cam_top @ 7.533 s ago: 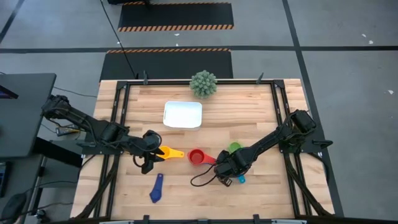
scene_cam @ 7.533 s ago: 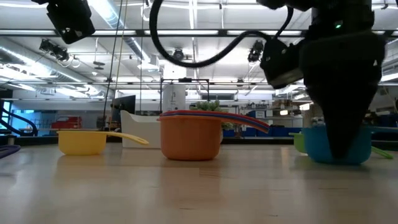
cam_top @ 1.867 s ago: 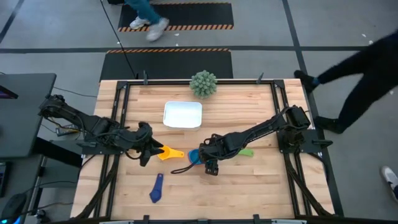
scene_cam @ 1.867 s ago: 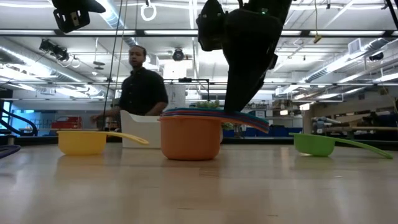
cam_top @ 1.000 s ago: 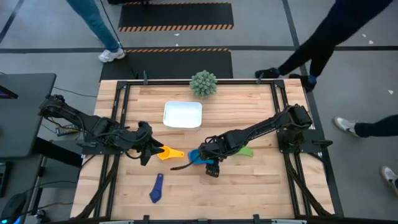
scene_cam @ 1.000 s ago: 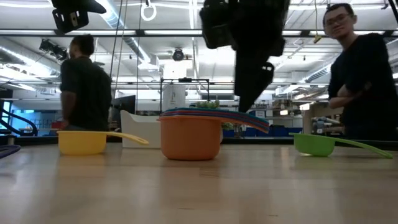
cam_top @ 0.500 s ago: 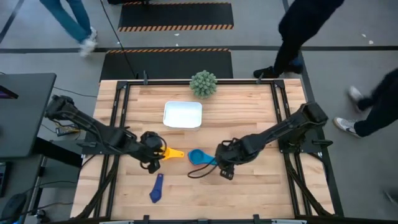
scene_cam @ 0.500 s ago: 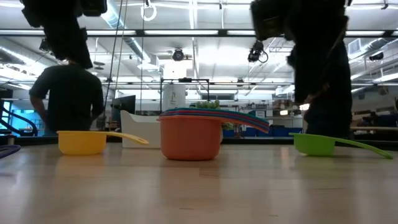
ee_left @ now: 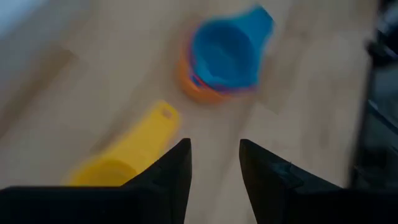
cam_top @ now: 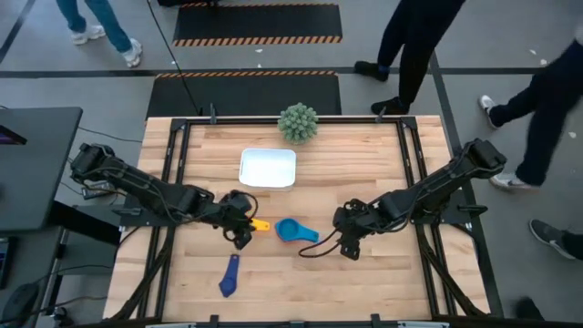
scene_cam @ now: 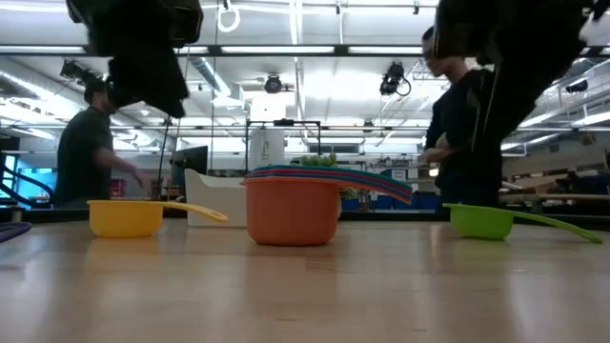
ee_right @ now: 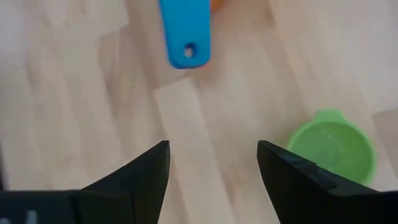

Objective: Nest measuring cups in basket
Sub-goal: Stack the yellow measuring cup on top of the light blue measuring cup

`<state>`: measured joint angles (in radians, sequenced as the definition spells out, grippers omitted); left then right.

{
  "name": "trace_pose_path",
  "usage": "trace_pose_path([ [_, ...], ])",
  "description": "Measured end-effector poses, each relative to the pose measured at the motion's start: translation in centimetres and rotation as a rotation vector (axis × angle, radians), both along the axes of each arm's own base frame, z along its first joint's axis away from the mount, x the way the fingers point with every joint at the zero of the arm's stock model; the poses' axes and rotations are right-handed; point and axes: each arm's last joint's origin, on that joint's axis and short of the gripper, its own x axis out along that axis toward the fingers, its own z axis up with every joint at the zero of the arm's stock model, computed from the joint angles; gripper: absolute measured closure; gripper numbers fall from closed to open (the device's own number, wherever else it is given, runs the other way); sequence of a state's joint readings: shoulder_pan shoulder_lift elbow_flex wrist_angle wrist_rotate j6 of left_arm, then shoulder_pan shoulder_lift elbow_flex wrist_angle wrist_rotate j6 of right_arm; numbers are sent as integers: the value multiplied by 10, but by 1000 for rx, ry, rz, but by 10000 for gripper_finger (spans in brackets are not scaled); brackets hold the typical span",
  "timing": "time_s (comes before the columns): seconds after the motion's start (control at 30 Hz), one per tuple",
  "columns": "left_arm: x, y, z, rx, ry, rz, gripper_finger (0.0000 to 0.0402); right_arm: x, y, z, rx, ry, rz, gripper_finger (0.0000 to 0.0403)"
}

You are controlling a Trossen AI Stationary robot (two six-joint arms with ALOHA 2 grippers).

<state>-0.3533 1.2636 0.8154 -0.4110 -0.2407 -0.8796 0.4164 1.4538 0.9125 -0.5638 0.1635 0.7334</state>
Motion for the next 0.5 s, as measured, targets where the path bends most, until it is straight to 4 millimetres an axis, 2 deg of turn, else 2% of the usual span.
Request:
trace_pose_path([
  [0.17, 1, 5, 1, 74, -45, 141, 260, -12, -6, -11, 33, -45, -94, 163],
  [0.37, 1, 9, 1, 157, -44, 148, 260, -27, -9, -3, -16, -17, -6, 173],
  [0.5, 1, 11, 1, 161, -42, 152, 260, -29, -17, 6, -29, -41, 14, 176],
])
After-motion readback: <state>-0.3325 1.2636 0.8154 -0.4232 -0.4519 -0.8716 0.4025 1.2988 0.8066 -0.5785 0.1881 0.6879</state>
